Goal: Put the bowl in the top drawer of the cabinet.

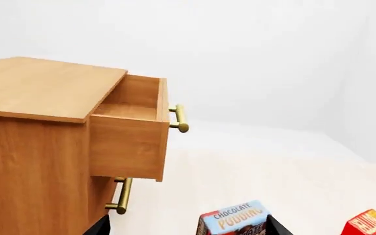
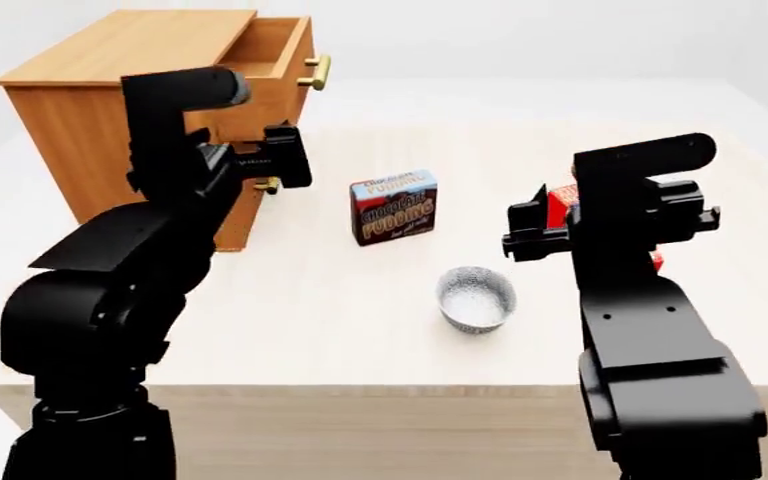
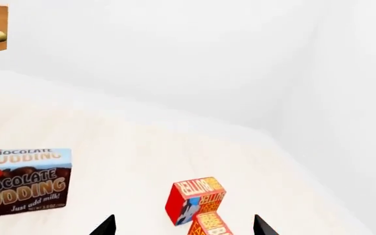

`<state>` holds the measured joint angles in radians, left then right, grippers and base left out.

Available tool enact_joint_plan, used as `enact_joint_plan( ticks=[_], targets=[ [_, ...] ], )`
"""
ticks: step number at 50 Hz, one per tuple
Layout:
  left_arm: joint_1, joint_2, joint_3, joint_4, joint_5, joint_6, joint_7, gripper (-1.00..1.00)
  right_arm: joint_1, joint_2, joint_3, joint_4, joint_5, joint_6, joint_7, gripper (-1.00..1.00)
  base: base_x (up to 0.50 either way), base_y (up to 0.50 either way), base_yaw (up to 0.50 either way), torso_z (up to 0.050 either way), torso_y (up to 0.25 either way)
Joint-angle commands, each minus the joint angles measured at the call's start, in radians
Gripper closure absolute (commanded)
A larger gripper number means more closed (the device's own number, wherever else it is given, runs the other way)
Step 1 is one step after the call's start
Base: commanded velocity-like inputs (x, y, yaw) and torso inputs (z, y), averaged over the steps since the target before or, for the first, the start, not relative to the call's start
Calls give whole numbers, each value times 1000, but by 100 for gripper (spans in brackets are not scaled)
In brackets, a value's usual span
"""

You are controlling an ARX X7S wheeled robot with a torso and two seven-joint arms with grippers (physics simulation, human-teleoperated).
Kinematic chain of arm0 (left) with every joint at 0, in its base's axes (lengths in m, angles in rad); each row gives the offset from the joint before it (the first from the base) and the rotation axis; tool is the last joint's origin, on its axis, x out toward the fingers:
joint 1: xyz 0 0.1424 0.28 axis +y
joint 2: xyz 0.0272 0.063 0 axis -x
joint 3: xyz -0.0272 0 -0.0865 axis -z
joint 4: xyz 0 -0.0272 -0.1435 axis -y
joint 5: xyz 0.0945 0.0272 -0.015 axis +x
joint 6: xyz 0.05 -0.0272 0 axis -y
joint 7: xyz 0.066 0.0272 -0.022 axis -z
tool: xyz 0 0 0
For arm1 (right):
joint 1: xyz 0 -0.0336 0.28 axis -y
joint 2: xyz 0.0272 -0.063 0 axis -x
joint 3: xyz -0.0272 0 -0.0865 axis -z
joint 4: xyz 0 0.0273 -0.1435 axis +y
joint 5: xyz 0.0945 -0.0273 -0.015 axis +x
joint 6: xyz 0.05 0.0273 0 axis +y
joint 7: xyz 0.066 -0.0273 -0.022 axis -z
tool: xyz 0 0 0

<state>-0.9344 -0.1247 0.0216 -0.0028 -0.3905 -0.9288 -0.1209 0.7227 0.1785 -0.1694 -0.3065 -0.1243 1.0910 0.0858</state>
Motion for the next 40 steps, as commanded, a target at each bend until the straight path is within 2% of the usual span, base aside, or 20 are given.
enact_joint_plan(
  ticks=[1, 7, 28, 40],
  targets=[
    [-226, 13, -7, -60, -30, -128, -36, -100, 110, 24, -5, -15, 3, 79, -27, -100, 395, 0, 0, 50, 0],
    [-313, 25, -13, -132, -21, -172, -79, -100, 99, 26, 7, -16, 15, 61, -33, -100, 495, 0, 0, 49, 0],
    [-487, 22, 25, -329, -8, -240, -106, -100, 60, 40, -6, 1, 26, 17, -33, -100, 500, 0, 0, 0, 0],
    [-525, 24, 40, -447, -4, -229, -100, -100, 38, 50, 1, 0, 36, -3, -35, -100, 500, 0, 0, 0, 1]
  ],
)
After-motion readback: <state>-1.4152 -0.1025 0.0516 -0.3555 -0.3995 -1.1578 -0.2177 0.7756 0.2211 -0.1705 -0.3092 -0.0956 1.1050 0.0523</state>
